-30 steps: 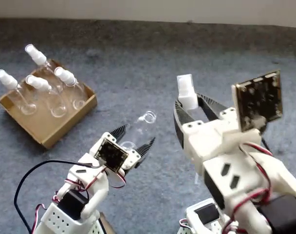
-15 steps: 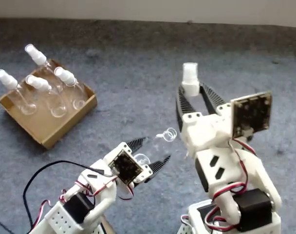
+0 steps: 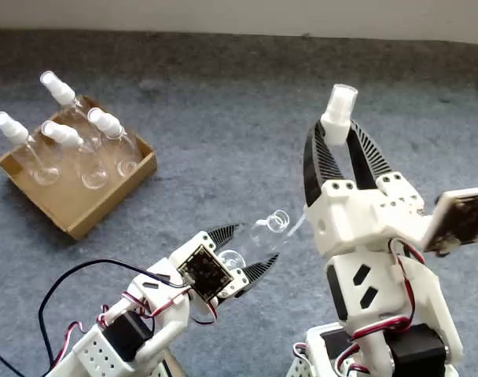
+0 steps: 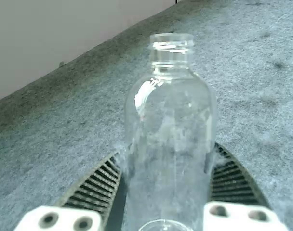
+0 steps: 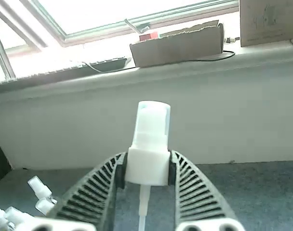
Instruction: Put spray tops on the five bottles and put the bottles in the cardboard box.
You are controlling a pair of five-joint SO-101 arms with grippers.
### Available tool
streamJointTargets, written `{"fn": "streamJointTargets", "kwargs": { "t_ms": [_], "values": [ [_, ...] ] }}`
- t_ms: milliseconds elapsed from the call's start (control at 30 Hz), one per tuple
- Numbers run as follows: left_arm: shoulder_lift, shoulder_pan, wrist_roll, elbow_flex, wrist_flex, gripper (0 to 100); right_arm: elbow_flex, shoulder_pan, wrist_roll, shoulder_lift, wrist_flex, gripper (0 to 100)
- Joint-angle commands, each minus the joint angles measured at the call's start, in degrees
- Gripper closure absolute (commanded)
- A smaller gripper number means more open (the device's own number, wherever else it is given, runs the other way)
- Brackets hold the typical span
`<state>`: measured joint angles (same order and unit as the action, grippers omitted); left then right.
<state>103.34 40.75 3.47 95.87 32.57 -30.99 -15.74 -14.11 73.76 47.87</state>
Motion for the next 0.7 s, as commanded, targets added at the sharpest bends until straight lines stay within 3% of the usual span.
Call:
{"fn": "streamJointTargets", "kwargs": {
  "t_ms": [0,167,433,667],
  "values": [
    [0.9,1.0,0.2,0.7,0.1,93,0.2,0.7,-1.6,0.0,-1.8,95.0],
    [0.9,1.0,0.2,0.5,0.1,93,-3.6,0.8,-1.7,0.0,-2.3,95.0],
    [0.9,1.0,0.2,0.4,0.1,93,-16.6,5.1,-2.0,3.3,-18.8,95.0],
    [0.9,1.0,0.2,0.6,0.1,93,-20.9,5.1,-2.0,10.4,-18.9,95.0]
  ]
}}
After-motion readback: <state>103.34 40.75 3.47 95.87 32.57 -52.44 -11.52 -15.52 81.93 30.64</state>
